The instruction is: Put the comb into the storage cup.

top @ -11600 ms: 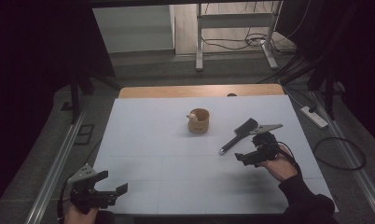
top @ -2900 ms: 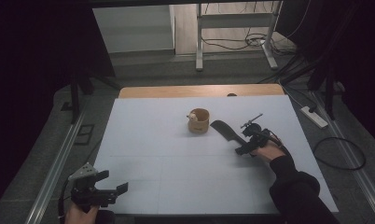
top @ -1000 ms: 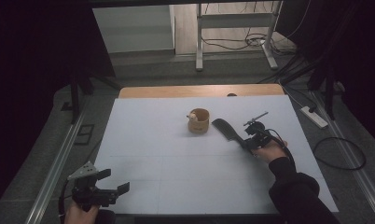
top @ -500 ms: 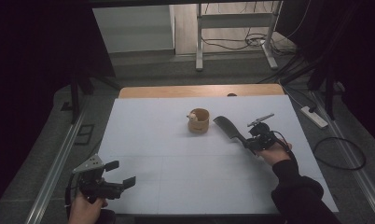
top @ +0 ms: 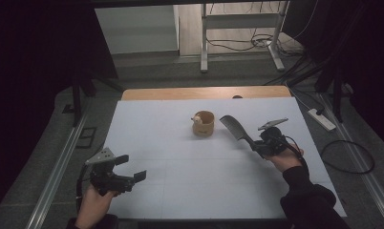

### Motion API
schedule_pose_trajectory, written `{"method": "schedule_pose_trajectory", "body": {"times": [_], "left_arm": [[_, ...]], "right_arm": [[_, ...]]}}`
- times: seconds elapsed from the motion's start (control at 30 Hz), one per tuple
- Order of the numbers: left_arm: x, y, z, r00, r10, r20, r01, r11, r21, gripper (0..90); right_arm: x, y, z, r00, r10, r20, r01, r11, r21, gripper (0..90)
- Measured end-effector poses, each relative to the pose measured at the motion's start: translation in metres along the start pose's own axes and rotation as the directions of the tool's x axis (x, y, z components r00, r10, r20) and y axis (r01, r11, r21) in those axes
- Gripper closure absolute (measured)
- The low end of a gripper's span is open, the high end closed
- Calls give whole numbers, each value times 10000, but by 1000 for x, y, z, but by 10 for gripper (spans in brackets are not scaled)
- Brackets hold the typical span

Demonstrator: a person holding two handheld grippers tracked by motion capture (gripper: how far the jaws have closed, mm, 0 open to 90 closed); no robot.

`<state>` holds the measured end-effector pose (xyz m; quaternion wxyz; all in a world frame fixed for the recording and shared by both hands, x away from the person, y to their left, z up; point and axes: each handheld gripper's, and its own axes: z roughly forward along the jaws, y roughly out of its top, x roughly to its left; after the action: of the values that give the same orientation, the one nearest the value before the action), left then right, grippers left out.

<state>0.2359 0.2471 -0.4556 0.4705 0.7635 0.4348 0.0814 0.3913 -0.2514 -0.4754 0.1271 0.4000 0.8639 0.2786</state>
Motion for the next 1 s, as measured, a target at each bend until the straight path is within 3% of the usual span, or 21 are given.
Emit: {"method": "schedule_pose_trajectory", "body": {"times": [0.33, 0.57, 1.0], "left_arm": [[1, 23, 19, 9996, 62, 265, -70, 9996, 288, 0], [0, 35, 35, 9985, 360, 401, -376, 9985, 405, 0], [7, 53, 51, 9970, 470, 622, -486, 9985, 249, 0]], "right_arm": [[6, -6, -15, 9996, -277, 14, 277, 9984, -495, 723], [8, -10, -23, 9995, -319, -26, 317, 9969, -726, 722], [16, -21, -34, 9988, -486, 27, 486, 9935, -1028, 722]]}}
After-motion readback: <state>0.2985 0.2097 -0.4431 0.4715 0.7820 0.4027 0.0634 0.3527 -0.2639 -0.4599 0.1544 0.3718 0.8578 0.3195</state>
